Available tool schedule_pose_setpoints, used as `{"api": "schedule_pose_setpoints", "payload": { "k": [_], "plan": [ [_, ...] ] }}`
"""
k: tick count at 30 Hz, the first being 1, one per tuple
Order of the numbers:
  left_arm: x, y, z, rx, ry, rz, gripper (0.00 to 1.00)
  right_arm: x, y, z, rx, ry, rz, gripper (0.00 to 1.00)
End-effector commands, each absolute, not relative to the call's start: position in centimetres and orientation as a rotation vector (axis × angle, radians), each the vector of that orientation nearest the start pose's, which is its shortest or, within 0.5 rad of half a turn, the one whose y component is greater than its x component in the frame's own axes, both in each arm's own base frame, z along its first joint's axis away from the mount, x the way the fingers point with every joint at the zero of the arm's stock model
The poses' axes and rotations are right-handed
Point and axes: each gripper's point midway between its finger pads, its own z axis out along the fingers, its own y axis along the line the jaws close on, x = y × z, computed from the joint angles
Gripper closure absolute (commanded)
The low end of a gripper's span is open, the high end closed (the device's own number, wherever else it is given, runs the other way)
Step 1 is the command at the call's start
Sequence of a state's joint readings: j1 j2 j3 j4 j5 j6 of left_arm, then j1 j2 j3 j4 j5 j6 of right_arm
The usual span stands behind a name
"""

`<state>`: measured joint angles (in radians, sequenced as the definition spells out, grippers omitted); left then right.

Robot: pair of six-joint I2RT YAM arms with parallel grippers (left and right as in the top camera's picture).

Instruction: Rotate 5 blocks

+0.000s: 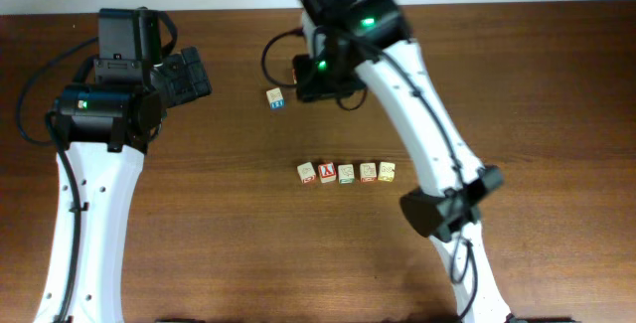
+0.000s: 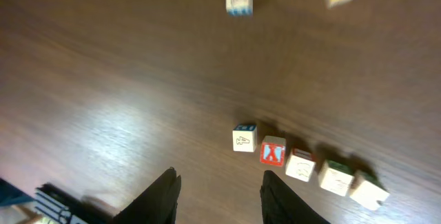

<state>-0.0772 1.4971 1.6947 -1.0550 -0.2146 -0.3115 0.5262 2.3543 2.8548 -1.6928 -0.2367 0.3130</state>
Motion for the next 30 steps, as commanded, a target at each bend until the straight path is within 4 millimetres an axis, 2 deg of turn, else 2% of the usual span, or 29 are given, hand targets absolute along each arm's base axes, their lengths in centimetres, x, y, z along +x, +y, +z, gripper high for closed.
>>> {"api": "schedule_pose_setpoints", "payload": {
  "k": [1, 6, 8, 9, 11, 12, 14, 16, 20, 23, 25, 26, 27, 28, 30],
  "plan": [
    [39.0, 0.9, 30.4, -0.396, 2.363, 0.088, 0.01, 38.4, 24.0, 32.9, -0.361, 2.613, 0.551, 0.57],
    [39.0, 0.8, 30.4, -0.394, 2.364, 0.082, 0.01, 35.7, 18.4, 40.6, -0.261, 2.425, 0.528, 0.48],
    [39.0, 0.4, 30.3, -0.383, 2.372, 0.051, 0.01, 34.5, 16.4, 42.0, -0.228, 2.395, 0.513, 0.48],
    [39.0, -0.3, 30.1, -0.365, 2.384, 0.001, 0.01, 33.5, 14.8, 42.6, -0.188, 2.39, 0.499, 0.48],
    [38.6, -1.3, 29.7, -0.341, 2.422, -0.065, 0.01, 32.3, 12.6, 42.4, -0.13, 2.414, 0.473, 0.48],
    [37.9, -1.9, 29.1, -0.328, 2.46, -0.103, 0.01, 31.8, 11.8, 42.0, -0.104, 2.435, 0.461, 0.47],
    [36.9, -2.2, 28.4, -0.325, 2.513, -0.119, 0.01, 30.9, 10.2, 39.9, -0.041, 2.517, 0.433, 0.38],
    [37.0, -2.6, 28.5, -0.316, 2.513, -0.146, 0.01, 30.2, 9.1, 36.6, 0.042, 2.637, 0.411, 0.32],
    [37.1, -2.7, 28.6, -0.312, 2.507, -0.157, 0.01, 30.1, 8.3, 30.5, 0.142, 2.844, 0.37, 0.32],
    [37.0, -4.3, 28.3, -0.283, 2.529, -0.268, 0.02, 31.0, 8.3, 26.4, 0.166, 2.938, 0.349, 0.27],
    [37.0, -4.8, 27.6, -0.339, 2.555, -0.314, 0.16, 31.8, 8.4, 24.1, 0.175, 2.982, 0.334, 0.25],
    [36.9, -4.7, 26.8, -0.371, 2.582, -0.311, 0.28, 32.0, 8.3, 23.1, 0.182, 3.009, 0.319, 0.16],
    [36.8, -4.7, 26.1, -0.388, 2.608, -0.308, 0.29, 32.1, 7.9, 22.1, 0.189, 3.031, 0.275, 0.07],
    [36.8, -4.7, 25.2, -0.399, 2.64, -0.302, 0.29, 32.4, 7.4, 21.1, 0.199, 3.057, 0.218, 0.04],
    [36.8, -4.7, 23.2, -0.415, 2.712, -0.285, 0.39, 32.8, 6.8, 19.5, 0.231, 3.106, 0.191, 0.07]
  ]
}}
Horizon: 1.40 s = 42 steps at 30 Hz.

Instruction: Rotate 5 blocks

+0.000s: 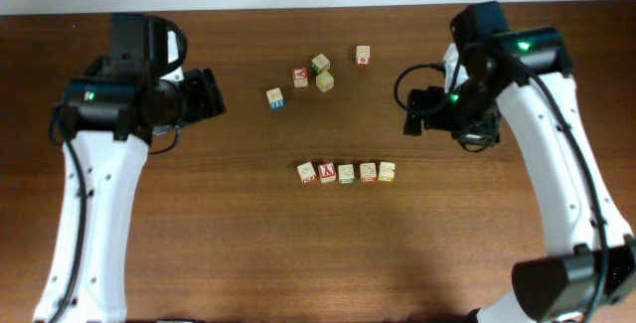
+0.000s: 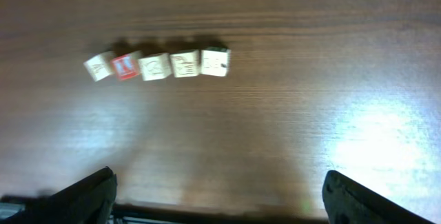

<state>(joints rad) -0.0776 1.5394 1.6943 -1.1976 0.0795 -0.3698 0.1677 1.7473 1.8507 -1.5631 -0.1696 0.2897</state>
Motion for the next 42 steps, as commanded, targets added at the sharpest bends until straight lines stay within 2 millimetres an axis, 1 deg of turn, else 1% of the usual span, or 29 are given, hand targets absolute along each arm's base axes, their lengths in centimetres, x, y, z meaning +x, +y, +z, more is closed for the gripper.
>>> {"api": "schedule_pose_setpoints", "payload": {
  "k": [1, 2, 4, 5, 6, 8, 11, 12, 15, 16, 17, 19, 20, 21, 24, 27, 33, 36, 40, 42],
  "plan": [
    [36.7, -4.7, 22.3, -0.421, 2.748, -0.276, 0.5, 33.0, 6.4, 18.7, 0.249, 3.125, 0.184, 0.21],
    [36.8, -4.8, 21.3, -0.425, 2.78, -0.268, 0.72, 33.2, 6.1, 17.9, 0.261, 3.14, 0.177, 0.43],
    [37.0, -5.1, 20.1, -0.415, 2.819, -0.259, 1.0, 33.5, 5.5, 16.6, 0.271, 3.158, 0.143, 0.72],
    [37.2, -5.3, 19.4, -0.409, 2.838, -0.255, 1.0, 33.5, 5.2, 15.4, 0.281, 3.171, 0.135, 0.81],
    [37.4, -5.6, 18.9, -0.402, 2.851, -0.254, 1.0, 33.5, 5.3, 14.6, 0.283, 3.18, 0.133, 0.86],
    [37.6, -6.4, 18.1, -0.355, 2.871, -0.251, 1.0, 33.3, 5.2, 13.1, 0.286, 3.193, 0.13, 0.87],
    [38.0, -7.7, 17.6, -0.249, 2.877, -0.225, 1.0, 32.9, 5.2, 10.8, 0.289, 3.21, 0.125, 0.87],
    [38.2, -8.1, 17.4, -0.22, 2.87, -0.177, 1.0, 33.1, 5.3, 9.5, 0.285, 3.198, 0.13, 0.87],
    [38.9, -8.1, 17.3, -0.196, 2.841, -0.108, 1.0, 33.3, 5.5, 7.2, 0.276, 3.175, 0.149, 0.87],
    [39.3, -8.1, 17.2, -0.185, 2.828, -0.08, 1.0, 33.2, 5.7, 6.1, 0.275, 3.17, 0.168, 0.87],
    [39.5, -8.0, 17.0, -0.185, 2.823, -0.061, 1.0, 33.1, 5.8, 5.5, 0.275, 3.168, 0.183, 0.88],
    [39.7, -8.0, 16.7, -0.184, 2.824, -0.056, 1.0, 33.0, 6.3, 4.3, 0.273, 3.159, 0.228, 0.88],
    [39.9, -8.0, 16.4, -0.184, 2.831, -0.053, 1.0, 33.0, 6.8, 3.5, 0.27, 3.145, 0.278, 0.88],
    [40.0, -8.1, 16.2, -0.184, 2.833, -0.052, 1.0, 33.1, 7.1, 3.1, 0.267, 3.133, 0.312, 0.87],
    [40.4, -8.2, 15.5, -0.142, 2.842, -0.048, 1.0, 33.5, 8.1, 2.1, 0.252, 3.096, 0.404, 0.88],
    [40.6, -8.3, 15.0, -0.113, 2.849, -0.042, 1.0, 33.4, 8.5, 1.6, 0.235, 3.088, 0.412, 0.87],
    [41.5, -8.5, 15.2, -0.114, 2.815, -0.054, 1.0, 33.8, 10.4, 1.6, 0.153, 3.063, 0.432, 0.89],
    [41.7, -8.5, 15.2, -0.114, 2.807, -0.057, 1.0, 33.5, 11.5, 1.6, 0.102, 3.066, 0.433, 0.9],
    [41.7, -8.5, 15.2, -0.114, 2.807, -0.057, 1.0, 33.5, 11.9, 1.7, 0.083, 3.061, 0.438, 0.9],
    [41.7, -8.5, 15.2, -0.114, 2.806, -0.058, 1.0, 33.7, 12.7, 1.9, 0.075, 3.047, 0.509, 0.9]
  ]
}}
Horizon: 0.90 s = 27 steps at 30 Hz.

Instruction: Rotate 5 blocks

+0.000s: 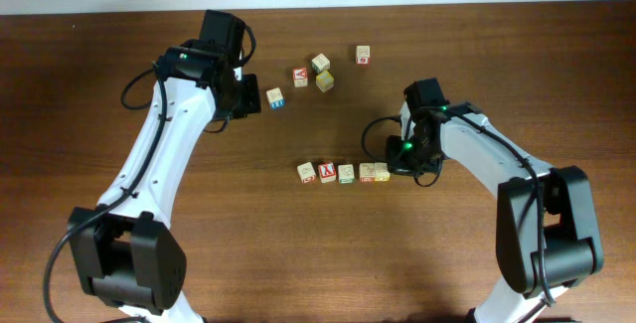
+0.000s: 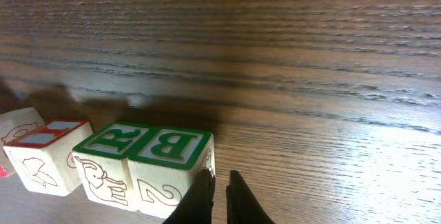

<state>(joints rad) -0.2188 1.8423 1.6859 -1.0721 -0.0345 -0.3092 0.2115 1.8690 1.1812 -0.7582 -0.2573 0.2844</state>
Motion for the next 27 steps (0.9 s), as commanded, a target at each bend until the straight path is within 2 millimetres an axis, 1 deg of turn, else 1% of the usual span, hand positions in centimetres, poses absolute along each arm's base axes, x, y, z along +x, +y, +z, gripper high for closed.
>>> {"api": "schedule_pose_setpoints", "payload": {
  "k": [1, 4, 7, 12, 17, 22, 24, 27],
  "plan": [
    [41.7, -8.5, 15.3, -0.114, 2.806, -0.058, 1.0, 33.8, 13.4, 2.2, 0.069, 3.037, 0.566, 0.91],
    [41.7, -8.5, 15.3, -0.113, 2.806, -0.058, 1.0, 34.0, 14.7, 2.7, 0.057, 3.009, 0.683, 0.91],
    [41.7, -8.6, 15.2, -0.113, 2.807, -0.065, 1.0, 34.2, 14.8, 2.8, 0.103, 3.006, 0.694, 0.91],
    [41.6, -8.6, 15.2, -0.111, 2.808, -0.064, 1.0, 34.0, 15.8, 3.1, 0.077, 2.999, 0.752, 0.91],
    [41.5, -8.7, 15.2, -0.111, 2.814, -0.069, 1.0, 33.5, 17.2, 3.1, 0.024, 3.0, 0.756, 0.92],
    [41.5, -8.9, 15.2, -0.108, 2.817, -0.088, 1.0, 33.9, 17.0, 3.3, 0.026, 2.992, 0.742, 0.92],
    [41.5, -8.9, 15.2, -0.107, 2.817, -0.087, 1.0, 34.2, 17.1, 3.8, 0.024, 2.986, 0.743, 0.92],
    [41.5, -8.9, 15.2, -0.102, 2.815, -0.087, 1.0, 35.3, 17.4, 5.3, 0.012, 2.961, 0.748, 0.92]
  ]
}}
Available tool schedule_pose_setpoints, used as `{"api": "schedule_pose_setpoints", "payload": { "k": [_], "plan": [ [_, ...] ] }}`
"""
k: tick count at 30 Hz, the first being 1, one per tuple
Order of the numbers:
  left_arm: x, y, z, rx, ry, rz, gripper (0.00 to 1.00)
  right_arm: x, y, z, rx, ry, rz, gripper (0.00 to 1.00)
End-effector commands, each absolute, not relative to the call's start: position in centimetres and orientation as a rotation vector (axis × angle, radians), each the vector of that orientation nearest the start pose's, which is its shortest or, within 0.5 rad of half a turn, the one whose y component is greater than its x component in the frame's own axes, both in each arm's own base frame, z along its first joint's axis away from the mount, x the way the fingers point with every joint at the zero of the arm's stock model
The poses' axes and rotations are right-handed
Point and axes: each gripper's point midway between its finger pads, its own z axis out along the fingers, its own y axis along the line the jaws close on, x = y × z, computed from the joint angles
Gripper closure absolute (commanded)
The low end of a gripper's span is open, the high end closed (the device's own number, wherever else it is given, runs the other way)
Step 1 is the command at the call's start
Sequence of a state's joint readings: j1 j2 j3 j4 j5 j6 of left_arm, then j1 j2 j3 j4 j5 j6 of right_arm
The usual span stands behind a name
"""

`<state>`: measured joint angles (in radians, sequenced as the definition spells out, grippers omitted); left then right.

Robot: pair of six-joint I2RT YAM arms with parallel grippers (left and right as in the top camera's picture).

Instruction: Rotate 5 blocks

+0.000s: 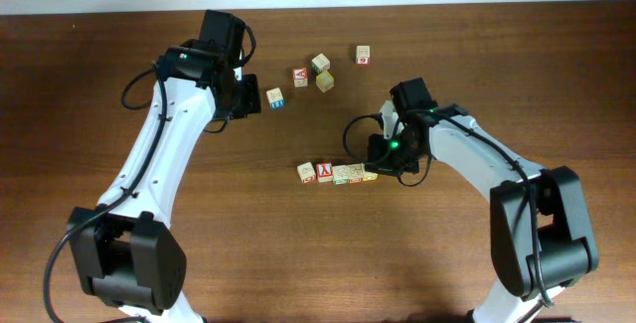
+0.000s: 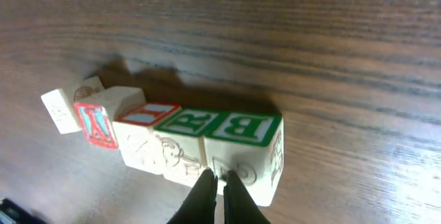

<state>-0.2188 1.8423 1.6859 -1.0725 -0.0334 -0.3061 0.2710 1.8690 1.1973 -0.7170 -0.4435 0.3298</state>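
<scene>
Five lettered wooden blocks lie in a tight row (image 1: 338,174) at mid-table. In the right wrist view the row runs from a small pale block (image 2: 62,107) past a red one (image 2: 96,117) to two green-topped blocks, R (image 2: 186,138) and B (image 2: 251,145). My right gripper (image 2: 219,177) is shut with nothing between its fingers. Its tips press on the side face of the B block, close to the seam with R. Overhead, the right gripper (image 1: 378,157) sits at the row's right end. My left gripper (image 1: 244,100) hovers beside a blue-sided block (image 1: 274,96).
Several loose blocks lie at the far middle: a red-marked one (image 1: 300,77), two greenish ones (image 1: 319,63) (image 1: 325,81) and another (image 1: 363,55). The left arm stretches across the left half of the brown table (image 1: 199,243).
My right gripper has moved left, still shut. The row's right-end blocks have shifted left with it and the row is shorter and tighter. The left arm has not moved.
At first my right arm reached over the far-middle blocks, with the left gripper at the far left. Then both arms stood out at the sides, the right gripper wide open. Later the right gripper was shut at the row's right end; now that end has shifted left.
</scene>
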Motion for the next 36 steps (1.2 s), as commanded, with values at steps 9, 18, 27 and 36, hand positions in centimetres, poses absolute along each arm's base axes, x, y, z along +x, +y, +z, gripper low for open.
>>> {"api": "schedule_pose_setpoints", "payload": {
  "k": [9, 18, 27, 36],
  "plan": [
    [42.2, -8.0, 20.9, -0.135, 2.689, -0.115, 1.0, 39.6, 20.3, 8.8, 0.098, 2.809, 0.608, 0.92],
    [42.0, -5.1, 22.3, -0.291, 2.641, -0.042, 1.0, 39.3, 25.6, 5.9, 0.078, 2.784, 0.481, 0.93],
    [41.8, -5.1, 22.2, -0.288, 2.65, -0.04, 1.0, 38.5, 26.5, 3.9, 0.055, 2.836, 0.433, 0.95],
    [41.7, -5.1, 22.2, -0.288, 2.656, -0.037, 1.0, 37.4, 27.0, 3.6, 0.072, 2.864, 0.42, 0.96]
  ]
}}
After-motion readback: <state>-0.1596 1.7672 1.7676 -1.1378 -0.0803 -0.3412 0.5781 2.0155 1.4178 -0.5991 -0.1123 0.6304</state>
